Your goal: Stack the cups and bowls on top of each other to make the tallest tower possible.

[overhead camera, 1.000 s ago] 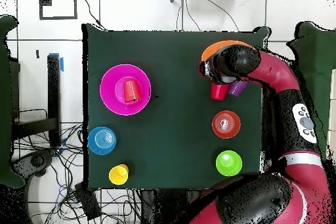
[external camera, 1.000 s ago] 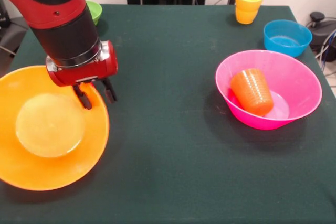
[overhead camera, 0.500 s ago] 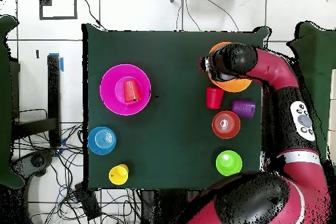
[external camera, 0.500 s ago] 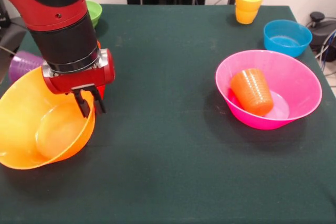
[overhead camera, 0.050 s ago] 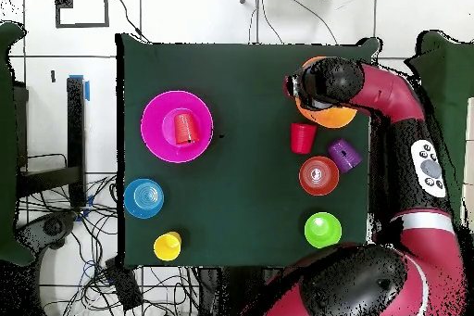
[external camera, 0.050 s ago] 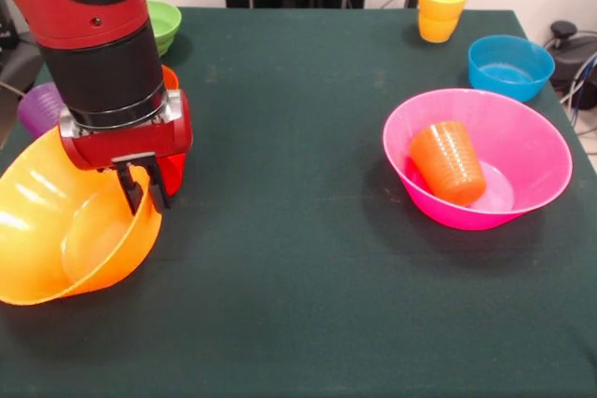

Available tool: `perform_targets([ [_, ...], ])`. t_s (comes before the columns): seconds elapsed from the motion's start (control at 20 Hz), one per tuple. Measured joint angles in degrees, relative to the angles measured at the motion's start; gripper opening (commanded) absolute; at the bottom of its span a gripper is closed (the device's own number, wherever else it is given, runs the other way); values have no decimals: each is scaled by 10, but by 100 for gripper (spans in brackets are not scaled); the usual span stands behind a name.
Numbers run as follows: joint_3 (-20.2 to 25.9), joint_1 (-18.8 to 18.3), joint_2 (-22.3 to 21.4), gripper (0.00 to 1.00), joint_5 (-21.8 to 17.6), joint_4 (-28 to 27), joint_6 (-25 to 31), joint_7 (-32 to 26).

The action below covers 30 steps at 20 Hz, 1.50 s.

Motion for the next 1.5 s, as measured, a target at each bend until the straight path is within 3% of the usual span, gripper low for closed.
perform_targets([
  [0.3, 0, 1, -23, 0, 14, 4, 1, 0],
  [0.95, -5, 41, -112, 0, 135, 22, 68, 0],
  [1.5, -19, 68, -162, 0, 191, 70, 69, 40],
])
